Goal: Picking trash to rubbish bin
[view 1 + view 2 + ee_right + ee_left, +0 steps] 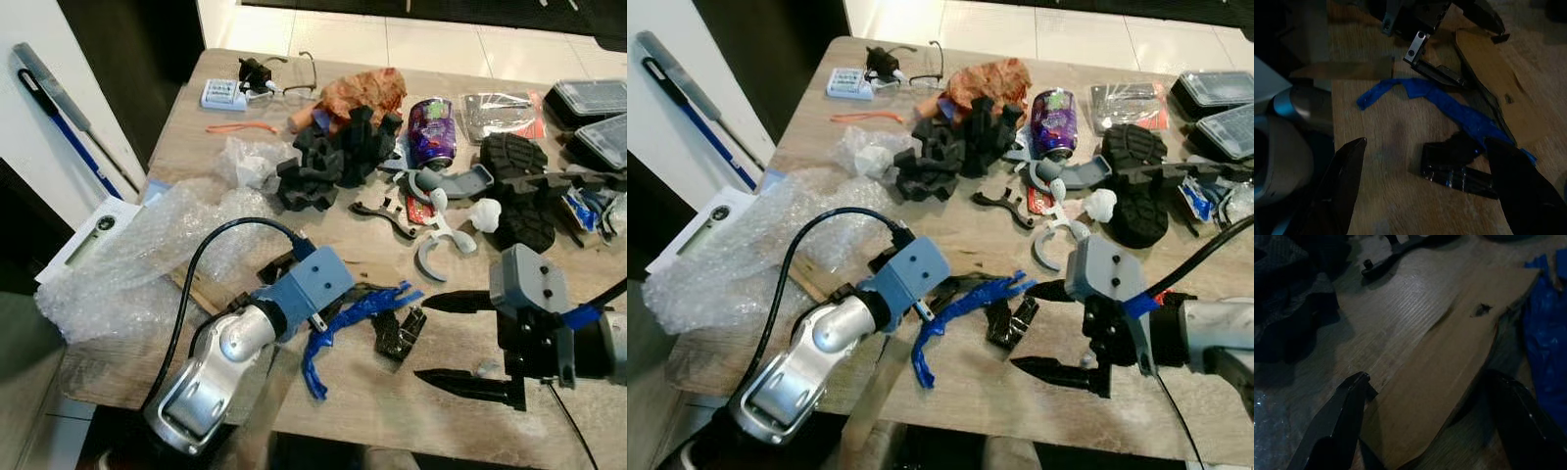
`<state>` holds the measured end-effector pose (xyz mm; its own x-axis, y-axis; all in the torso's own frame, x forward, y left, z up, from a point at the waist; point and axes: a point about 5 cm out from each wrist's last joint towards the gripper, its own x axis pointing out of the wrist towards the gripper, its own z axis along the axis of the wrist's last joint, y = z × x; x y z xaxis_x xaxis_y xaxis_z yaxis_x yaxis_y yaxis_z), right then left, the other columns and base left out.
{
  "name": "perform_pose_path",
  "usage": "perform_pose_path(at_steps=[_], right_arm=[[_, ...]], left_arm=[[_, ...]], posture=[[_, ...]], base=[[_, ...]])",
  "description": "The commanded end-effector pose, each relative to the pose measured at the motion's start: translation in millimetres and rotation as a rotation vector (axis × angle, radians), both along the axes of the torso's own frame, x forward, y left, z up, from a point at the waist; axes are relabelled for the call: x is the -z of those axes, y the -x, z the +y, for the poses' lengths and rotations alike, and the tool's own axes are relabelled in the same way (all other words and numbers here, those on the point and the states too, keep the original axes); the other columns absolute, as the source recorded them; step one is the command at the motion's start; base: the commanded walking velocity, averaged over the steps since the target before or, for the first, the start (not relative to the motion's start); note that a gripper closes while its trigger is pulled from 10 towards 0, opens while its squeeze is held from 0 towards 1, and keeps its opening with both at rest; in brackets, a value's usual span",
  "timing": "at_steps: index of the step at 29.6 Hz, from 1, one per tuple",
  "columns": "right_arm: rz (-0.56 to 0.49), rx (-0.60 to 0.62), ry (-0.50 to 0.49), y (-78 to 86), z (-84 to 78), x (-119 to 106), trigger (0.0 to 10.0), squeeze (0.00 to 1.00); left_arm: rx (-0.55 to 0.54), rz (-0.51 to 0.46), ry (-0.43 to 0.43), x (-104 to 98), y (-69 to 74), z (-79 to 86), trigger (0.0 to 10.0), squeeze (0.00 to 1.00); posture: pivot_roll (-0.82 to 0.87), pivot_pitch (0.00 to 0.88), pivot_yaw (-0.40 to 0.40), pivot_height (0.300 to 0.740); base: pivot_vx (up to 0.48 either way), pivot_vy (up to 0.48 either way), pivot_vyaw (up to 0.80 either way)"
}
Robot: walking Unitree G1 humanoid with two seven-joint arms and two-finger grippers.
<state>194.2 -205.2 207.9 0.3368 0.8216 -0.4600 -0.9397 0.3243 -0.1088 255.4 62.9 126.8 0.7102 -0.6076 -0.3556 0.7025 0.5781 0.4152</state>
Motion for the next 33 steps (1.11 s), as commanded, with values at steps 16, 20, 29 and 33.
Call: perform_pose_path(at_steps=[16, 20, 29, 33], right_arm=[[-0.029, 0.11, 0.047, 6.4, -7.3, 3.3, 10.0, 0.0], [-0.039, 0.124, 0.047, 7.8, -9.6, 0.7, 10.0, 0.0], [-0.052, 0.15, 0.067, 9.9, -14.8, -3.0, 10.0, 0.0], [-0.051, 0.159, 0.088, 10.0, -18.2, -3.7, 10.0, 0.0]], left_arm=[[0.141, 0.49, 0.003, 51.0, 13.2, -4.6, 10.0, 0.0], [0.158, 0.529, 0.052, 46.9, 10.9, -9.4, 8.6, 0.0], [0.185, 0.563, 0.07, 46.6, 10.5, -8.3, 0.0, 0.0], [0.185, 0.566, 0.069, 47.8, 11.1, -8.9, 0.0, 0.0]], posture=[[-0.15, 0.168, 0.066, 0.74], [-0.16, 0.174, 0.066, 0.74], [-0.17, 0.182, 0.06, 0.74], [-0.17, 0.182, 0.051, 0.74]], base=[[0.0, 0.0, 0.0], [0.0, 0.0, 0.0], [0.0, 0.0, 0.0], [0.0, 0.0, 0.0]])
